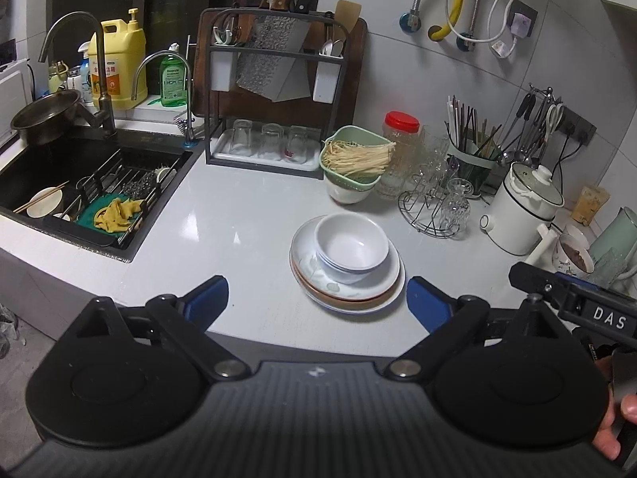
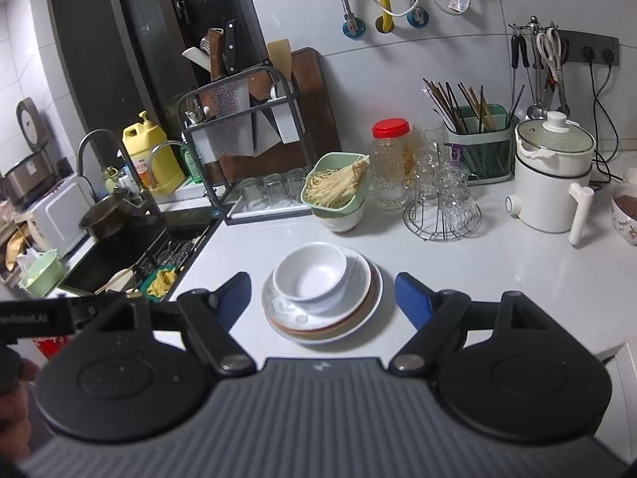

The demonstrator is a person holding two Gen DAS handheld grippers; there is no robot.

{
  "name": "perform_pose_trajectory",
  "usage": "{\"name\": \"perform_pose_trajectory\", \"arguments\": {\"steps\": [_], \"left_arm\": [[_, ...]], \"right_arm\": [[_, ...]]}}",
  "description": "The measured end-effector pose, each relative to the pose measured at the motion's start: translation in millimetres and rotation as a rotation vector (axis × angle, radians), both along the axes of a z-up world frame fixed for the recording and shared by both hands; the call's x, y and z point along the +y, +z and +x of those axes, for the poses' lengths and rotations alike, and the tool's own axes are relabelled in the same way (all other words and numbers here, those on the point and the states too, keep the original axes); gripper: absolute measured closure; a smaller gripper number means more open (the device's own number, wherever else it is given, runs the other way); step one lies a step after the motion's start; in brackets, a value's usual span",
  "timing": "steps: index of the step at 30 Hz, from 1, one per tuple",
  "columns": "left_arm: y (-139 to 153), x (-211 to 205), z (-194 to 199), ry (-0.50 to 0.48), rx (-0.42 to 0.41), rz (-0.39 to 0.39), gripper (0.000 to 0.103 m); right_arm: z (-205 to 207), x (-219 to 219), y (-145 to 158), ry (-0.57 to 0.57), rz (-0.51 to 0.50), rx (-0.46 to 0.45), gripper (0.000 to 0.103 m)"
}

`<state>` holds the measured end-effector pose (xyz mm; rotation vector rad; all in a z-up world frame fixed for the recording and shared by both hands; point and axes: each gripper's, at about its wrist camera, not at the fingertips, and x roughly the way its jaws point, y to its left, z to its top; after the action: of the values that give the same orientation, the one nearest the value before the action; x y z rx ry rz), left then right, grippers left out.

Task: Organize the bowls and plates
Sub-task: 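Open both grippers and pull back from the stacked dishes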

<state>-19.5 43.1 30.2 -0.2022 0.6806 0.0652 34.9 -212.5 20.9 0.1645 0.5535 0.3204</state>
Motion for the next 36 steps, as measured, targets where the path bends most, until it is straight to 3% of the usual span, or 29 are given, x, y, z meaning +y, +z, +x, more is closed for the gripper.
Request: {"name": "perform_pose_trajectory", "arguments": {"steps": [5,8,12,36], "left_arm": [[-3,-8,-16,0.007,0.003,0.023,0.004],[-6,-10,-23,-0.011,0.002,0.038,0.004],[-7,-12,-29,0.015,-0.009,0.141,0.004],[-35,6,-76,-0.025,-0.015,0.092,0.004]], "right_arm": [[-15,-1,-4,-0.014,0.004,0.008,0.022],[-24,1,-7,-0.021,-0.022,-0.025,0.017],[-32,6,-14,-0.026,-0.055,-0.021,0.017],[-87,26,-33,-0.074,-0.071,-0.017,0.017]]}}
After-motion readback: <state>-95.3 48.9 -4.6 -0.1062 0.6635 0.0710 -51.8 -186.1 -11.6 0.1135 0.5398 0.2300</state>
